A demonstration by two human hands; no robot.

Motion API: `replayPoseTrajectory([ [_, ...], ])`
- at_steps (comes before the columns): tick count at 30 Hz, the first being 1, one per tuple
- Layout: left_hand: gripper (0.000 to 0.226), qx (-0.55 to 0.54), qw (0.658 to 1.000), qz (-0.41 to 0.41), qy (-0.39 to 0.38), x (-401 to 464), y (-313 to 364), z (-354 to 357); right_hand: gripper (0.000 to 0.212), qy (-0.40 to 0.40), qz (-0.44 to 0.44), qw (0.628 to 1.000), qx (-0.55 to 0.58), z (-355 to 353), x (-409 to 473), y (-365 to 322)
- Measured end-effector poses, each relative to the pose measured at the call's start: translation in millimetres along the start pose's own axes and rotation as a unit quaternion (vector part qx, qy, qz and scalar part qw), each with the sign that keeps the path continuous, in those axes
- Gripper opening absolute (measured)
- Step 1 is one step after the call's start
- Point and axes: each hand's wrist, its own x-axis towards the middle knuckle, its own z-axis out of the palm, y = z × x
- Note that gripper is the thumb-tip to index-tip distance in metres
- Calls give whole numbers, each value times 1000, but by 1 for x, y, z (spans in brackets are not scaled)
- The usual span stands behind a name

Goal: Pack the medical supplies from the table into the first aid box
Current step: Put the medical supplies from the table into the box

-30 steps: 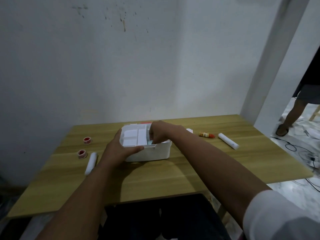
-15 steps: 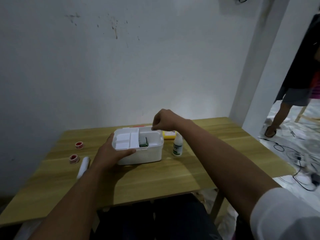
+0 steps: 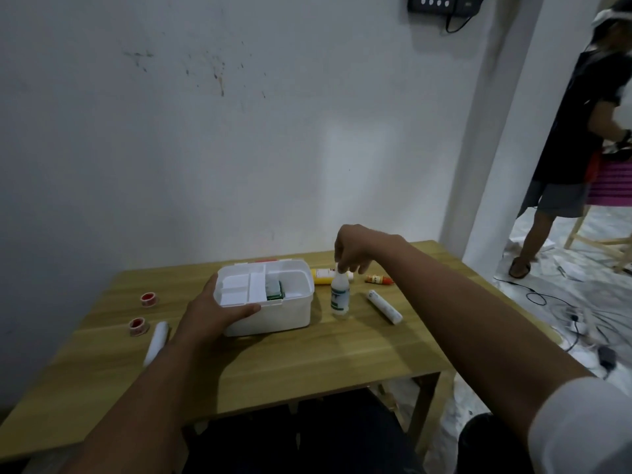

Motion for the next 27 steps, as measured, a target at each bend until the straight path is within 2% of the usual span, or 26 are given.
replayPoseTrajectory([
  [5,115,-10,1000,12,1,-2,2,2,16,81,-52,991,95,-37,1,-26],
  [9,125,-10,1000,10,6,-1,-2,2,17,117,-84,981,131,-39,12,-50],
  [12,127,-6,1000,7,11,0,-1,3,22,111,-91,982,124,-16,31,-60],
  [15,117,-7,1000,14,15,-1,0,6,26,104,-88,986,98,18,51,-63],
  [19,109,-15,1000,20,18,-2,2,6,29,107,-108,988,22,55,67,-60],
  [24,110,-25,999,13,19,-3,3,6,35,76,-110,991,-10,56,74,-56],
  [27,109,-24,999,12,24,-4,3,6,41,49,-106,992,39,50,75,-52],
])
